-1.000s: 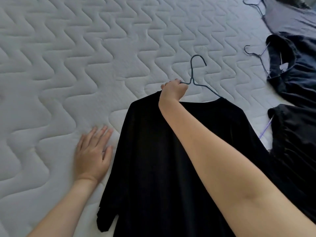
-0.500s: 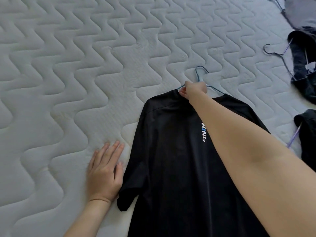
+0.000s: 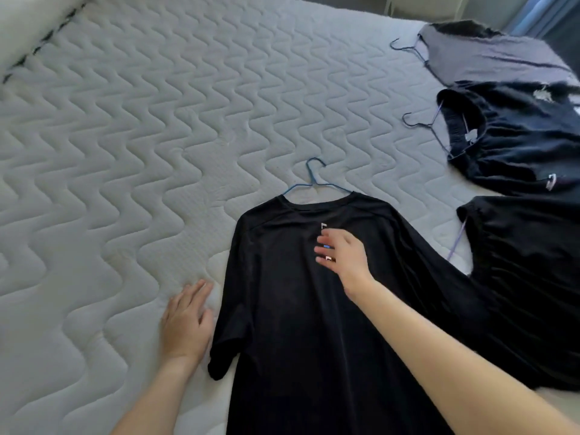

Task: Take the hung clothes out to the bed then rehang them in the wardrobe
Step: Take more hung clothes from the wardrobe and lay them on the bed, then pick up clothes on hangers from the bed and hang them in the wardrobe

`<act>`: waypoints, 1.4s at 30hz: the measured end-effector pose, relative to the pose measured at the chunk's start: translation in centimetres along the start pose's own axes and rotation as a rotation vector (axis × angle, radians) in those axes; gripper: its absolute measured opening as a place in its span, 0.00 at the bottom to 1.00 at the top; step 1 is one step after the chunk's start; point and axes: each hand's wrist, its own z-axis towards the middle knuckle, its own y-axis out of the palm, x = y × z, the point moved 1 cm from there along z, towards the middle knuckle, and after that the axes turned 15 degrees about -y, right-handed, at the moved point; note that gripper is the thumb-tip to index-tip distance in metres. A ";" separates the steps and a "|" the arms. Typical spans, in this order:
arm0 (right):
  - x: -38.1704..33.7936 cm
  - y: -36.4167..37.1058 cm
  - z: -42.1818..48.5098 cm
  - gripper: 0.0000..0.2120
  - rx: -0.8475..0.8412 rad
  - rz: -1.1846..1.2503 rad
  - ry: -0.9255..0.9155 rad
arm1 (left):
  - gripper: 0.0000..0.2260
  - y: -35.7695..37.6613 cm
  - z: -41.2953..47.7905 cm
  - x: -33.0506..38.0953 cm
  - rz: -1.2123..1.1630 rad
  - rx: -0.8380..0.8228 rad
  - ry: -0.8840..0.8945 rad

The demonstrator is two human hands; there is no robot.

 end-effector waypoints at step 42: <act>-10.8 -86.0 -52.5 0.13 0.881 0.220 0.117 | 0.10 8.2 -70.1 48.2 -0.080 -0.861 0.102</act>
